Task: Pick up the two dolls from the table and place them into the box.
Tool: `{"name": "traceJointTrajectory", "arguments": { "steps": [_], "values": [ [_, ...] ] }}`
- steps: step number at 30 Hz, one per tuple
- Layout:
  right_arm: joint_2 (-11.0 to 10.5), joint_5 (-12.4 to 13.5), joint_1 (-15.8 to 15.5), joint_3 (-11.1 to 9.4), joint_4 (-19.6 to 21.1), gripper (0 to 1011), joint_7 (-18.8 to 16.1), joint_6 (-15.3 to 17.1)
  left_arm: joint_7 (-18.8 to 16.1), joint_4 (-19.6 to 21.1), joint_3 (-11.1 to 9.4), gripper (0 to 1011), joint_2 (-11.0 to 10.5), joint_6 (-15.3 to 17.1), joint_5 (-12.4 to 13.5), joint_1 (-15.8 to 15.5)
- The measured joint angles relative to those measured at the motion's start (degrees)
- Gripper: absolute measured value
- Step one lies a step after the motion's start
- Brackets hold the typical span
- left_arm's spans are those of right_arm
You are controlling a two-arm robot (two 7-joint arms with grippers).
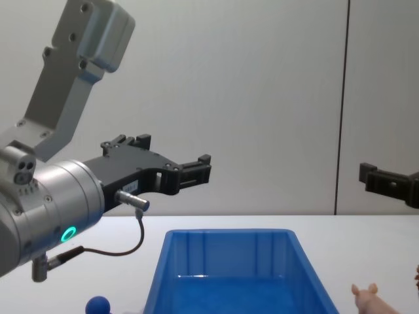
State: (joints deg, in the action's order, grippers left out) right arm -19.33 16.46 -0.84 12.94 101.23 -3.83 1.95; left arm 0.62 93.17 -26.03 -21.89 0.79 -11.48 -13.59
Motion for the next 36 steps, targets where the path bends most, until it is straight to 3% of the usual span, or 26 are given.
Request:
{"name": "traceJointTrajectory", "arguments": {
  "steps": [36],
  "values": [
    [0.0, 0.0, 0.0, 0.0, 0.0, 1001, 0.0, 0.0, 0.0, 0.0, 0.0, 1001, 0.0, 0.0, 0.0, 0.0]
  ]
}}
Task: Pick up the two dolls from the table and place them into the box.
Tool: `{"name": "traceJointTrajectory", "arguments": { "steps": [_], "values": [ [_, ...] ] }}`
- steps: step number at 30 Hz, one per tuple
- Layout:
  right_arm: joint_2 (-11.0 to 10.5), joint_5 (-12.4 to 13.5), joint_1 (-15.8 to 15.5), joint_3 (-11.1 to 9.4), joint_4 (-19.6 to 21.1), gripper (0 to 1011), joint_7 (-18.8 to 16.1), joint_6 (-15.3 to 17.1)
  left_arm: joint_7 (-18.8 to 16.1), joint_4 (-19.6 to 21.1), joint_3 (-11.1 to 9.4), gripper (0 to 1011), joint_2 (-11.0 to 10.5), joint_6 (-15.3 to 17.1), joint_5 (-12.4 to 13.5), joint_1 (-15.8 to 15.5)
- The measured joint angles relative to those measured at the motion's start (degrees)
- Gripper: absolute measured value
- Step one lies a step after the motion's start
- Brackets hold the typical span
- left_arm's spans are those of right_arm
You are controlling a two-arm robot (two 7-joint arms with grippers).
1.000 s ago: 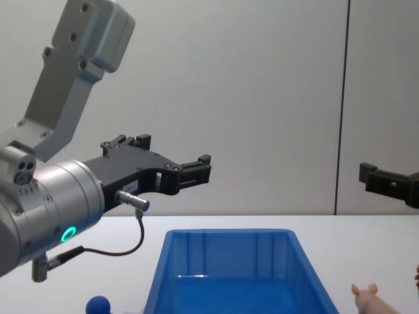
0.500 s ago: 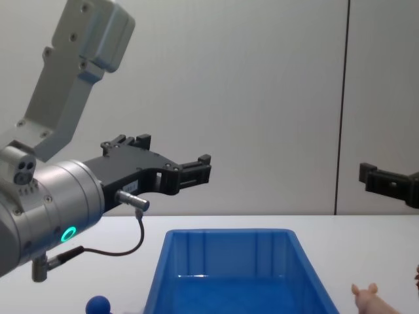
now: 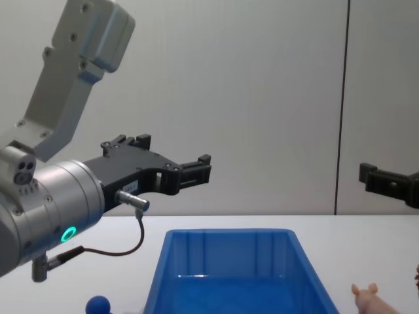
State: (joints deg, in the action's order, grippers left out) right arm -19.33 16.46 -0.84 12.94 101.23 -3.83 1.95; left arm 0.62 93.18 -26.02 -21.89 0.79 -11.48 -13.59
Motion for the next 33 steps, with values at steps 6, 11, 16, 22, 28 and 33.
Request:
{"name": "traceJointTrajectory", "arguments": {
  "steps": [6, 11, 16, 22, 28, 33],
  "values": [
    [-0.03, -0.08, -0.41, -0.01, 0.55, 1001, 0.69, 0.49, 0.0, 0.0, 0.0, 1001, 0.0, 0.0, 0.0, 0.0],
    [-0.22, -0.24, -1.53, -0.1, 2.05, 1001, 2.79, 2.31, 0.0, 0.0, 0.0, 1001, 0.0, 0.0, 0.0, 0.0],
    [-0.57, -0.22, -2.94, -0.34, 3.75, 1001, 5.44, 4.81, 0.0, 0.0, 0.0, 1001, 0.0, 0.0, 0.0, 0.0],
    [-1.33, 0.25, -4.81, -0.92, 5.72, 1001, 8.55, 8.49, 0.0, 0.0, 0.0, 1001, 0.0, 0.0, 0.0, 0.0],
    [-2.11, 0.89, -6.36, -1.55, 6.65, 1001, 10.3, 11.46, 0.0, 0.0, 0.0, 1001, 0.0, 0.0, 0.0, 0.0],
    [-2.49, 1.35, -7.13, -1.97, 6.39, 1001, 10.71, 13.13, 0.0, 0.0, 0.0, 1001, 0.0, 0.0, 0.0, 0.0]
  ]
}}
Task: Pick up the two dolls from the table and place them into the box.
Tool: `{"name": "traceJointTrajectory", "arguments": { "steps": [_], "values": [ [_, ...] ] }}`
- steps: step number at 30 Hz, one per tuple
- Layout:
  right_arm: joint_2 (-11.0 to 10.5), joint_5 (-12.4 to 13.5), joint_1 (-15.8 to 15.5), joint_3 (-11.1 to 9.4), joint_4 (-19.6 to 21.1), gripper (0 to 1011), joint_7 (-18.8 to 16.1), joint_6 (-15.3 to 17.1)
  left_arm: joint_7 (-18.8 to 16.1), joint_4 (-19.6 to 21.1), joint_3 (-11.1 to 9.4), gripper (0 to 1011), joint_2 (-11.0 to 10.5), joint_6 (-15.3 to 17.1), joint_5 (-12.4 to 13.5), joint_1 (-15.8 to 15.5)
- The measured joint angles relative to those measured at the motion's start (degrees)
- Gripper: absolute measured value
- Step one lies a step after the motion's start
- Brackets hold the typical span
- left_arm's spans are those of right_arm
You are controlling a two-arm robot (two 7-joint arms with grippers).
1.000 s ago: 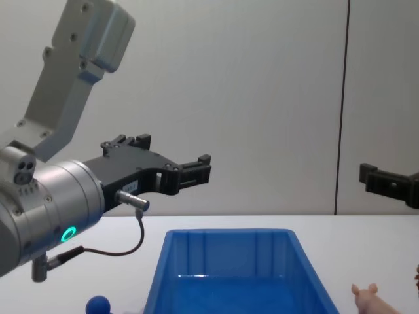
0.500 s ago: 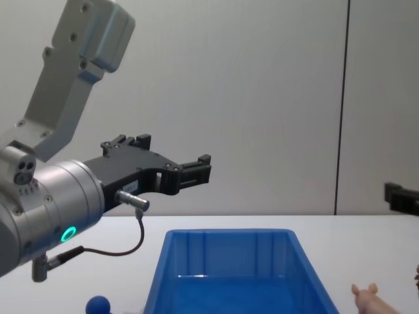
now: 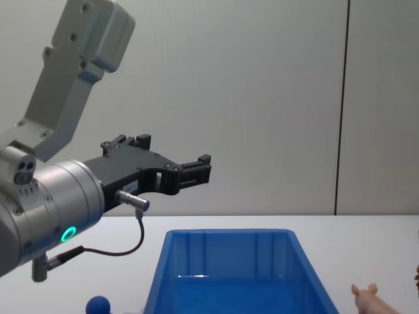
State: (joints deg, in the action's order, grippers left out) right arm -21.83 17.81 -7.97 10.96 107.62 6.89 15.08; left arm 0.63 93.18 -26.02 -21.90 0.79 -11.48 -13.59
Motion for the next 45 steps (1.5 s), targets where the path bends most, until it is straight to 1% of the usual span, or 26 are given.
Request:
{"name": "traceJointTrajectory", "arguments": {
  "steps": [7, 16, 19, 24, 25, 28, 29, 31, 34, 35, 38, 39, 42, 45],
  "values": [
    [-0.1, 0.46, -0.26, -0.26, -2.09, 1001, -0.84, 1.25, 0.0, 0.0, 0.0, 1001, 0.0, 0.0, 0.0, 0.0],
    [0.48, 0.69, 0.35, -0.24, -5.53, 1001, -2.92, 2.1, 0.0, 0.0, 0.0, 1001, 0.0, 0.0, 0.0, 0.0],
    [0.69, 0.69, 0.59, -0.19, -6.5, 954, -3.48, 2.27, 0.0, 0.0, 0.0, 1001, 0.0, 0.0, 0.0, 0.0],
    [1.07, 0.69, 0.96, -0.09, -7.96, 830, -4.31, 2.7, 0.0, 0.0, 0.0, 1001, 0.0, 0.0, 0.0, 0.0],
    [1.16, 0.69, 1.03, -0.07, -8.33, 780, -4.46, 2.79, 0.0, 0.0, 0.0, 1001, 0.0, 0.0, 0.0, 0.0],
    [1.34, 0.66, 1.18, -0.05, -8.85, 726, -4.66, 2.94, 0.0, 0.0, 0.0, 1001, 0.0, 0.0, 0.0, 0.0],
    [1.36, 0.65, 1.2, -0.05, -8.98, 673, -4.71, 2.98, 0.0, 0.0, 0.0, 1001, 0.0, 0.0, 0.0, 0.0],
    [1.5, 0.63, 1.29, -0.04, -9.34, 601, -4.86, 3.06, 0.0, 0.0, 0.0, 1001, 0.0, 0.0, 0.0, 0.0],
    [1.65, 0.59, 1.36, -0.04, -9.61, 530, -4.99, 3.08, 0.0, 0.0, 0.0, 1001, 0.0, 0.0, 0.0, 0.0],
    [1.68, 0.57, 1.37, -0.04, -9.65, 471, -5.02, 3.08, 0.0, 0.0, 0.0, 1001, 0.0, 0.0, 0.0, 0.0],
    [1.79, 0.42, 1.39, -0.04, -9.66, 404, -5.12, 2.98, 0.0, 0.0, 0.0, 1001, 0.0, 0.0, 0.0, 0.0],
    [1.83, 0.34, 1.4, -0.04, -9.58, 343, -5.18, 2.85, 0.0, 0.0, 0.0, 1001, 0.0, 0.0, 0.0, 0.0],
    [1.88, 0.07, 1.42, -0.05, -9.04, 281, -5.37, 2.43, 0.0, 0.0, 0.0, 1001, 0.0, 0.0, 0.0, 0.0],
    [1.92, -0.25, 1.45, -0.05, -8.44, 281, -5.64, 1.91, 0.0, 0.0, 0.0, 1001, 0.0, 0.0, 0.0, 0.0]
  ]
}}
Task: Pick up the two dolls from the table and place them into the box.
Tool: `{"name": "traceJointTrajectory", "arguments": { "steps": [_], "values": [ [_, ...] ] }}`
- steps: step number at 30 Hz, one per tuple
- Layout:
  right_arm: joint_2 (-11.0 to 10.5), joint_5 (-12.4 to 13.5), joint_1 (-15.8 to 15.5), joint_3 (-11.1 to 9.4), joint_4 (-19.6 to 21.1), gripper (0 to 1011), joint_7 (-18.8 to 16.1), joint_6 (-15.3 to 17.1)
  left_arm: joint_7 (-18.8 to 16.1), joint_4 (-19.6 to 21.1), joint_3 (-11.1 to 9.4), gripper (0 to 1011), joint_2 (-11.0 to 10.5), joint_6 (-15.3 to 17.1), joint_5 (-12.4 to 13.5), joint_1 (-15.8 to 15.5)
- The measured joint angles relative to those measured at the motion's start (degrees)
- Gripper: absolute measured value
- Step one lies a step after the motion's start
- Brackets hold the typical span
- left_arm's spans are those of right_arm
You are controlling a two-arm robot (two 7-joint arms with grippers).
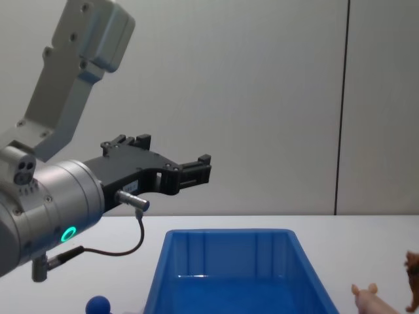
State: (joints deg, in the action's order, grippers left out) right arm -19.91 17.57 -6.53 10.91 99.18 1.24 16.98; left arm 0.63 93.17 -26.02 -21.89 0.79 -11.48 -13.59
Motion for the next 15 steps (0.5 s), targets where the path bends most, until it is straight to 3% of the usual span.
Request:
{"name": "traceJointTrajectory", "arguments": {
  "steps": [15],
  "values": [
    [1.15, -2.28, 2.24, 0.95, 3.76, 281, -6.02, -2.69, 0.0, 0.0, 0.0, 1001, 0.0, 0.0, 0.0, 0.0]
  ]
}}
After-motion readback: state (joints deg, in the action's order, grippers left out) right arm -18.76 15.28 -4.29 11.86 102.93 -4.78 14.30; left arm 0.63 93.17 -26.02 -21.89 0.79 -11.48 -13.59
